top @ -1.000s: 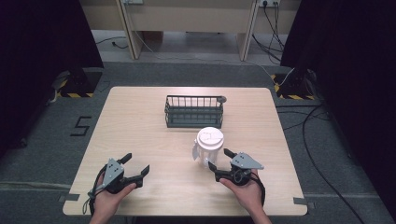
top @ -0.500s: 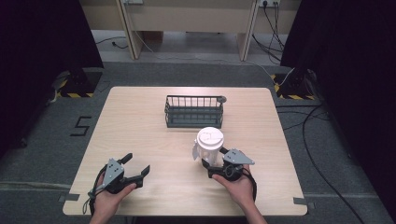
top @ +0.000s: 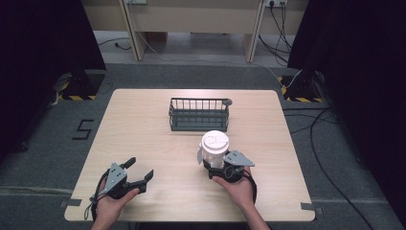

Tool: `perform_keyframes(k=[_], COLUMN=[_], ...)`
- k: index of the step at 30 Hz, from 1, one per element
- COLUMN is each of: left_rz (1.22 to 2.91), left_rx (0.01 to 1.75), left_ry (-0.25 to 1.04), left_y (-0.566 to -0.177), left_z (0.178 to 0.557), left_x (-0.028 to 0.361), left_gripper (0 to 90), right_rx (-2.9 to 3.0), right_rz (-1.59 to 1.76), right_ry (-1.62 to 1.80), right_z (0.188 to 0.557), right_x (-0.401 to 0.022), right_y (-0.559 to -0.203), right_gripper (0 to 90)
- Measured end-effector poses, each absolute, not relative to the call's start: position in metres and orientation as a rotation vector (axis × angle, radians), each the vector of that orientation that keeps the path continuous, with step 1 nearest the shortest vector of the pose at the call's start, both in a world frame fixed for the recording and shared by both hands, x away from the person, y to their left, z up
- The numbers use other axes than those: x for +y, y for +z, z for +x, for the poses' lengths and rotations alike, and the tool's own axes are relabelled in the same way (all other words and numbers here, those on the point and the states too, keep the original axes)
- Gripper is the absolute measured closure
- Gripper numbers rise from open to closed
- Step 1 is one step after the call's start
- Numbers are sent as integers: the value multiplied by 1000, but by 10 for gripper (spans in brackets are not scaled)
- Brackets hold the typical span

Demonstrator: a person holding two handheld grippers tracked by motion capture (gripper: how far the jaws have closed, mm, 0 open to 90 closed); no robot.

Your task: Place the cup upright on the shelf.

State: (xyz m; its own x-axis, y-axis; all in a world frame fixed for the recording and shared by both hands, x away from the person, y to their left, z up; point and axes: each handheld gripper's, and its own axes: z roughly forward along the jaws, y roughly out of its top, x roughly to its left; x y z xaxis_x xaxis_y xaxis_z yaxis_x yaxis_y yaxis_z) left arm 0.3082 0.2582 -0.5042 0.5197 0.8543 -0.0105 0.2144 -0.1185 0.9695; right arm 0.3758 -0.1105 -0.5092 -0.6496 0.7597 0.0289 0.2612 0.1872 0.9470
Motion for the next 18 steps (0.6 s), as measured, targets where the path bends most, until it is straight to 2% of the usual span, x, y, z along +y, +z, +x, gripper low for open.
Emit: perform_keyframes(k=[18], left_rz=[1631], left_rx=[929], left_ry=[705], left_y=[-504], left_z=[308], left_x=[258], left_gripper=[154], right_rx=[2006], right_rz=[940], right_ry=[1484], right_z=[376], right_x=[-104], right_y=[-505], right_gripper=[184])
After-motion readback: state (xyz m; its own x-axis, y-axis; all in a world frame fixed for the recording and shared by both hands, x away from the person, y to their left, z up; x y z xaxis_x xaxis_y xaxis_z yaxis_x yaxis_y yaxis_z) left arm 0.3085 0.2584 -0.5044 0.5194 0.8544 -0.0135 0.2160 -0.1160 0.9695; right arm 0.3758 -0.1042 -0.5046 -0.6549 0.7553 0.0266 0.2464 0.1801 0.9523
